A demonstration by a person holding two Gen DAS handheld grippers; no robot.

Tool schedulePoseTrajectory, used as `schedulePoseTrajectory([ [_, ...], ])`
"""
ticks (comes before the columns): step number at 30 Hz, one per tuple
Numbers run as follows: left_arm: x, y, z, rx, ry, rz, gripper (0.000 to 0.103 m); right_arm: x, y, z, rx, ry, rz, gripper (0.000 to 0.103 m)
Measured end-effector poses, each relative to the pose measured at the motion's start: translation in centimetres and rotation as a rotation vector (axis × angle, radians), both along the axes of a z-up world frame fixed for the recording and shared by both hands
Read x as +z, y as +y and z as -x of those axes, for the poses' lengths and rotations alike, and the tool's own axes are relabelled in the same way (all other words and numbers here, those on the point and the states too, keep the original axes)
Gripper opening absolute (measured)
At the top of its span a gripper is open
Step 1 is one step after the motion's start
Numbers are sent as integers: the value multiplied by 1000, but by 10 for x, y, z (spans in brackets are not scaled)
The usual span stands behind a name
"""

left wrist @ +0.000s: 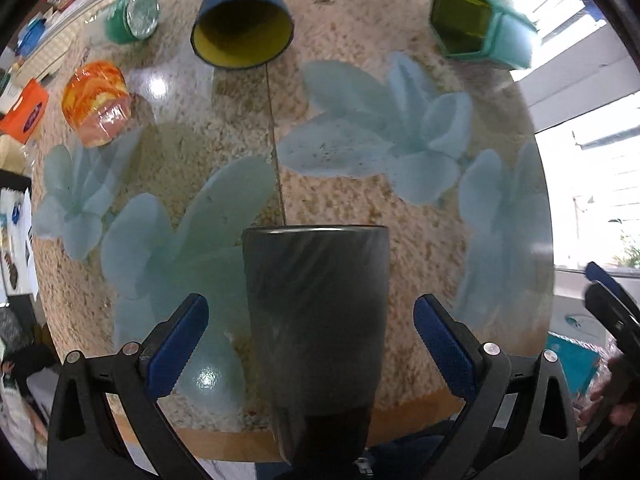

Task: Flip cup upright
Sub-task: 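Grasp the tumbler with the left gripper while the right gripper opens and releases it, then rotate the held tumbler with the left gripper until its opening faces up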

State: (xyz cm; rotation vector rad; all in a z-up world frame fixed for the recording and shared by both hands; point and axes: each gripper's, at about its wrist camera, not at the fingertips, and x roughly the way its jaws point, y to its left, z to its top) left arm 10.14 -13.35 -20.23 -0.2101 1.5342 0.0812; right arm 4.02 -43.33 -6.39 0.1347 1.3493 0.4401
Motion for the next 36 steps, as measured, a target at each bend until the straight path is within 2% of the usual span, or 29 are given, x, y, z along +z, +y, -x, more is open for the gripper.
schedulePoseTrajectory([
  [5,-20,0,-8,19,55,-27,103,-10,-1,-9,44,26,-16,103],
  [9,-40,6,-12,50,119,0,103,-13,2,-11,64,36,-30,103],
  [12,-50,15,-15,78,129,19,103,-15,7,-10,70,44,-27,103],
  [14,-53,21,-15,68,134,51,92,-16,13,-7,78,49,-17,103],
  [17,-63,22,-14,55,149,76,87,-18,23,-1,102,50,-2,103],
  [23,-62,15,-15,53,94,49,84,-19,33,9,101,61,19,103],
  [32,-51,34,11,119,36,120,83,-19,32,11,67,59,36,103],
  [36,-27,41,22,149,-39,143,83,-14,33,11,72,37,27,103],
])
